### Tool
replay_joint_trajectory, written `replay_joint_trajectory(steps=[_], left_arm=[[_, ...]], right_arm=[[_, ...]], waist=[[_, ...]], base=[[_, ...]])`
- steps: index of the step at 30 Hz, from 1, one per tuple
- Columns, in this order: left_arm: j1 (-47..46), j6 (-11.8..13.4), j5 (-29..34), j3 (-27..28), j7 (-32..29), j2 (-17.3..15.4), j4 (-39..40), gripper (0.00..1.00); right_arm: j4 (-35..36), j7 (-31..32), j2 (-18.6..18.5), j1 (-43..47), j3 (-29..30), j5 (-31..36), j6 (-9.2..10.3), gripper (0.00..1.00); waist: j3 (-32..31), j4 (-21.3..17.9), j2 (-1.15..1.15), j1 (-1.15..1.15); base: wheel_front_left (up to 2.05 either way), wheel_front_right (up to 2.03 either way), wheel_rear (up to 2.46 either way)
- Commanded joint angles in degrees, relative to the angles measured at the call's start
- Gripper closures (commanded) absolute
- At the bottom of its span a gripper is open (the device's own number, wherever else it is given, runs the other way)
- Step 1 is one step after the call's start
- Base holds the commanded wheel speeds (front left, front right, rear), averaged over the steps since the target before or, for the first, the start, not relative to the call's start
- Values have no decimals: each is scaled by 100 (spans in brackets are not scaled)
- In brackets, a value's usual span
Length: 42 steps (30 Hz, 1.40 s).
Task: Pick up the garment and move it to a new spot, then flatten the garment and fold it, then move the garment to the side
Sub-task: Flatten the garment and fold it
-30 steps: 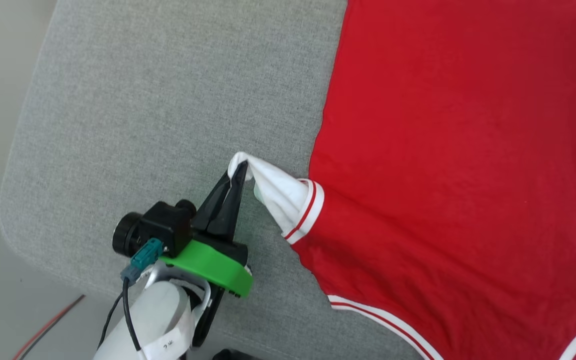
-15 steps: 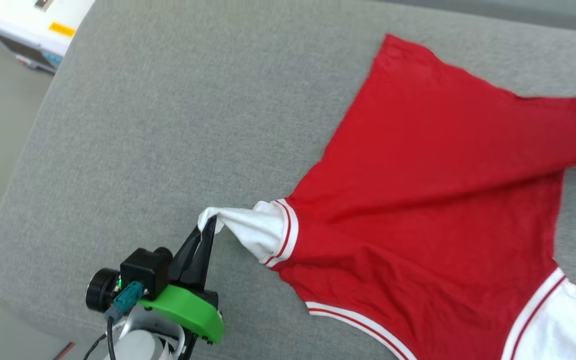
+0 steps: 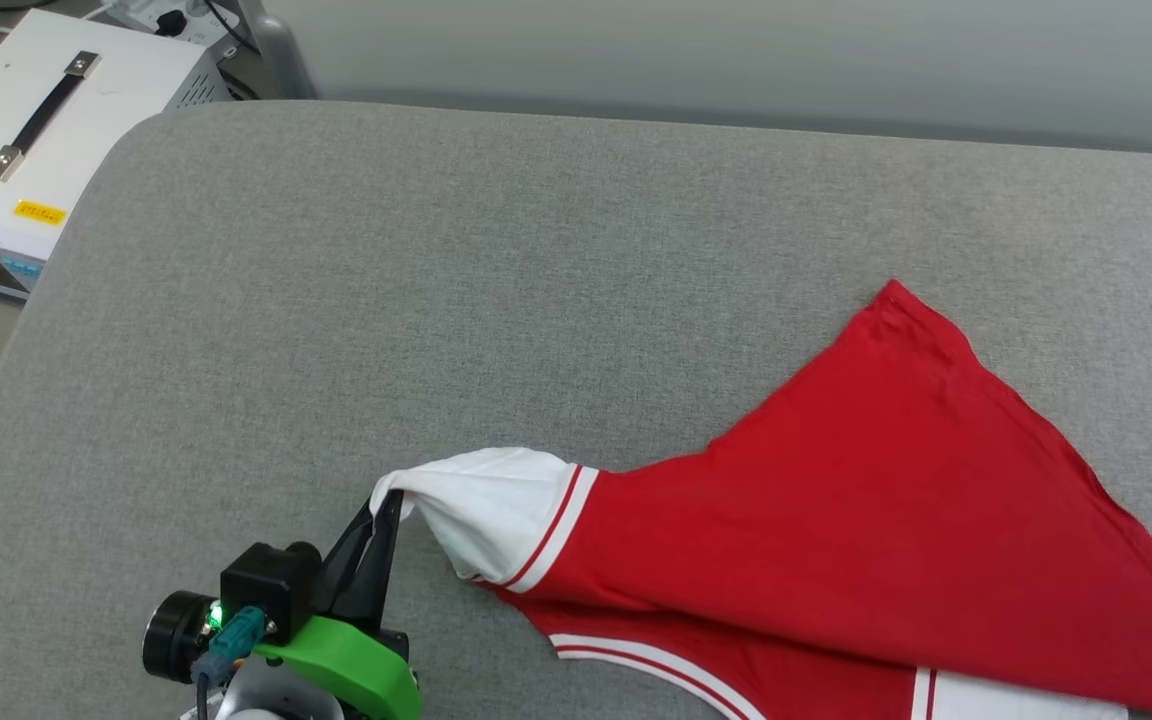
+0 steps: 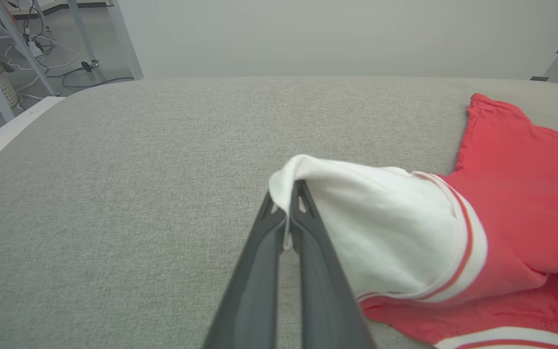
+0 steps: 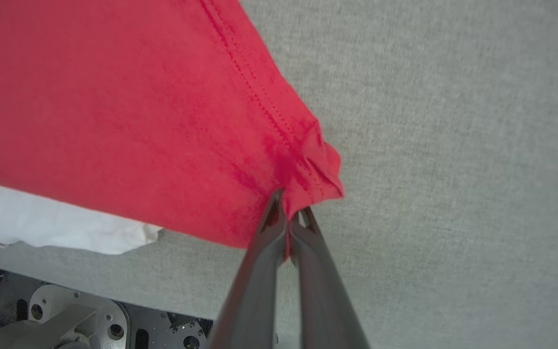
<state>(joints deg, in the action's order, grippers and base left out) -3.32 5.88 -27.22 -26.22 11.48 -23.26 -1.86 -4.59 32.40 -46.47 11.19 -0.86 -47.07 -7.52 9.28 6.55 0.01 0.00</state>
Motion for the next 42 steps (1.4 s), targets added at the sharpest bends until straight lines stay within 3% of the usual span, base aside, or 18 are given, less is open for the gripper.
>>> replay_joint_trajectory(steps=[1,6,11,12,13,18,23,26,30,37,42], left_arm=[[97,44,-25,2,-28,-48,8,100],[63,54,-1,-28,-40,-68,-2,100],[4,54,2,-45,-36,-67,-29,100],[-1,59,0,-45,-32,-67,-35,100],[-3,63,0,-45,-28,-68,-41,100],[-11,81,8,-76,-17,-80,-31,100],[-128,66,35,-120,-16,-55,16,100],[-244,48,61,-160,-13,-17,41,100],[-412,11,92,-208,9,41,31,100],[-708,-67,149,-307,74,179,-17,100],[-916,-120,188,-377,138,315,-79,100]], right_arm=[[58,35,205,317,89,112,3,100],[103,177,988,1027,167,185,3,100],[72,146,1307,1075,217,350,3,100],[103,103,1333,1019,293,368,3,55],[155,59,1317,964,354,410,3,0],[1011,-204,963,208,966,549,3,0],[1597,27,534,-720,942,665,3,0],[1742,347,236,-1404,457,829,3,0],[1616,984,128,-2403,-381,890,3,0],[593,2090,265,-4007,-1794,951,3,0],[-235,2167,348,-4751,-2363,1066,3,0]], waist=[[-71,-75,-1,0],[-11,-64,-1,0],[39,-50,-1,0],[34,-53,-1,0],[24,-56,-1,0],[-23,-46,-1,0],[118,47,-1,0],[257,133,-1,0],[449,246,-1,0],[793,484,-1,0],[1039,660,-1,0]], base=[[0,0,0],[0,0,0],[0,0,0],[0,0,0],[0,0,0],[0,0,0],[0,0,0],[0,0,0],[0,0,0],[0,0,0],[0,0,0]])
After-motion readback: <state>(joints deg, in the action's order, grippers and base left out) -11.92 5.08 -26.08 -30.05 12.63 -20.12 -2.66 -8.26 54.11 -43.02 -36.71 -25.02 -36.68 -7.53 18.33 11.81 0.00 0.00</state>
